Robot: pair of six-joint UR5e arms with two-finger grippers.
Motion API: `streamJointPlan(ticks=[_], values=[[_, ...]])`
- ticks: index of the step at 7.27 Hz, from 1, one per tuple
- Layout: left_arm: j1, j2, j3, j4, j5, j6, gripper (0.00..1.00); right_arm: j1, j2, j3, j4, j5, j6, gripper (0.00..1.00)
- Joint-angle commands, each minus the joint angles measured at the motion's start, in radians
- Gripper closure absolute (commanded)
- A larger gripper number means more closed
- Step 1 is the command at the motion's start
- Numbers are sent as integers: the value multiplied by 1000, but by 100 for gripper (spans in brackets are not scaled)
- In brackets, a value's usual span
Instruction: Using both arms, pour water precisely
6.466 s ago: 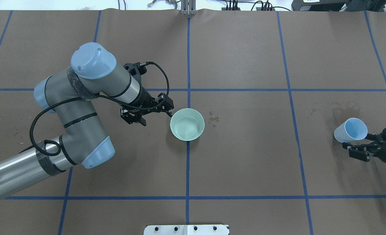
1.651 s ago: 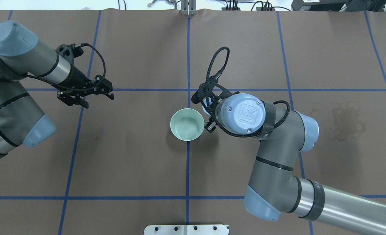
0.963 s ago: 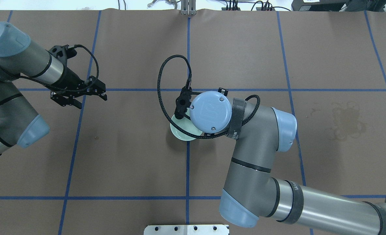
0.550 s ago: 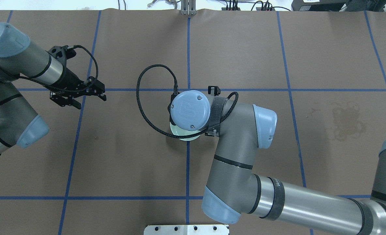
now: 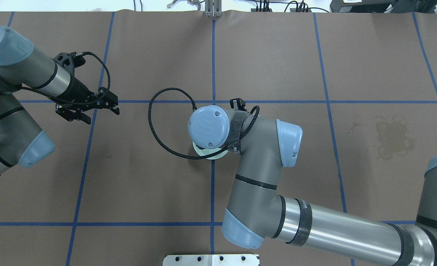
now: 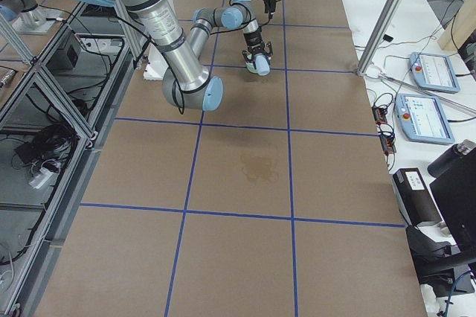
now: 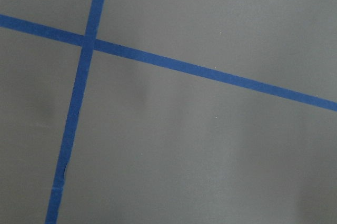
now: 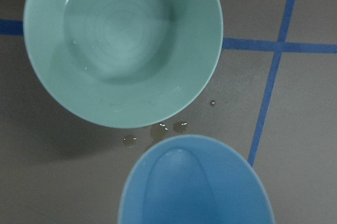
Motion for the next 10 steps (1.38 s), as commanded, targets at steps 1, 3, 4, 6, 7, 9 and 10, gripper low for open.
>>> streamJointPlan(ticks=[1,3,4,6,7,9,10], values=[[0,0,1,0,0,0,0,-5,30,-35,-2,-6,-21,100],[0,2,1,0,-1,0,0,-5,136,-110,-110,-26,-99,100],[0,2,1,0,0,0,0,-5,157,-112,-176,-50,-134,100],[0,2,1,0,0,0,0,-40,193,-154,-230,-127,-147,100],[0,2,1,0,0,-1,0,-42,243,-174,-320,-133,-170,100],[0,3,1,0,0,-1,0,-44,256,-176,-385,-171,-216,100],[0,3,1,0,0,-1,0,-44,256,-176,-387,-174,-239,100]])
